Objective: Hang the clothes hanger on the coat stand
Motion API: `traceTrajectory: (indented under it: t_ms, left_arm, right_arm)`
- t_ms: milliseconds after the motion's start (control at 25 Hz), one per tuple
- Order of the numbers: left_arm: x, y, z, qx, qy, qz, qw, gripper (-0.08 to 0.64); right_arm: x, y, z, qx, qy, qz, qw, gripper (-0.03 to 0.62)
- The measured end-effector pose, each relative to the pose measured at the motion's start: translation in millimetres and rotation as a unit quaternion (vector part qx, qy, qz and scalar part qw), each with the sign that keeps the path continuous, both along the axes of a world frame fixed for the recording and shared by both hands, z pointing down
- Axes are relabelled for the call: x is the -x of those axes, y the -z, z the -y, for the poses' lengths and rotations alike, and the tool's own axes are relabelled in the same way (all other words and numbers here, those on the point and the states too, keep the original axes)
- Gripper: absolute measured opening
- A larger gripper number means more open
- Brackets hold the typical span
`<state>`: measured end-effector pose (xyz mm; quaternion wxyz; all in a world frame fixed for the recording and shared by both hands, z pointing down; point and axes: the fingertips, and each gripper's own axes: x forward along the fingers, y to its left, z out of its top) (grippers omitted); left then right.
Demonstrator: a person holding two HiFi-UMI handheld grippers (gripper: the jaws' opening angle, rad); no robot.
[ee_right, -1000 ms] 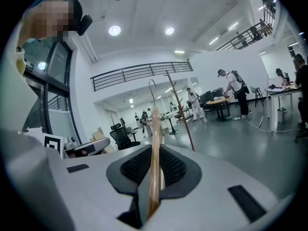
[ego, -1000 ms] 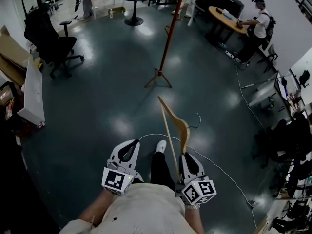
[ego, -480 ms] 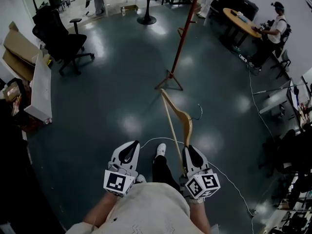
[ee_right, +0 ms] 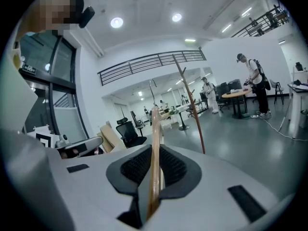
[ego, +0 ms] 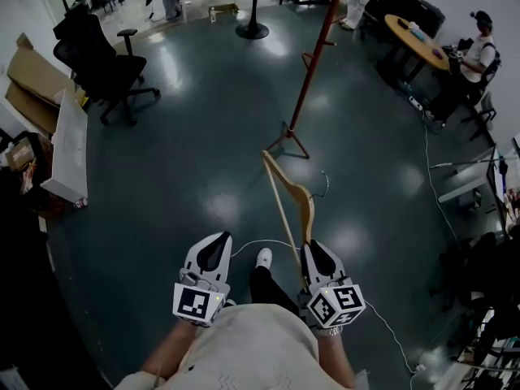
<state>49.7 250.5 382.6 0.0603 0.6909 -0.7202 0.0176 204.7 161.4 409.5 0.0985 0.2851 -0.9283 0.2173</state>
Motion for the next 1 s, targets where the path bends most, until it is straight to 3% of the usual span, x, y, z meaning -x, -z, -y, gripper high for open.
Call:
traceTrajectory:
  t_ms: [600,800,1000]
  left_arm:
    - [1,20,137,-0.005,0.065,0.019,0.9977,0.014]
    - [19,20,145,0.006,0.088,0.015,0.996,0.014]
    - [21,26,166,-0.003,0.077,0.02,0.9969,0.014]
  right_arm:
    - [24,1,161,-0.001,0.061,0.011,0.998,0.066]
    - [31,2,175,0.008,0.056,0.024,0.998,0.066]
    - [21,0,187,0.005,0.04,0.026,0.999,0.066]
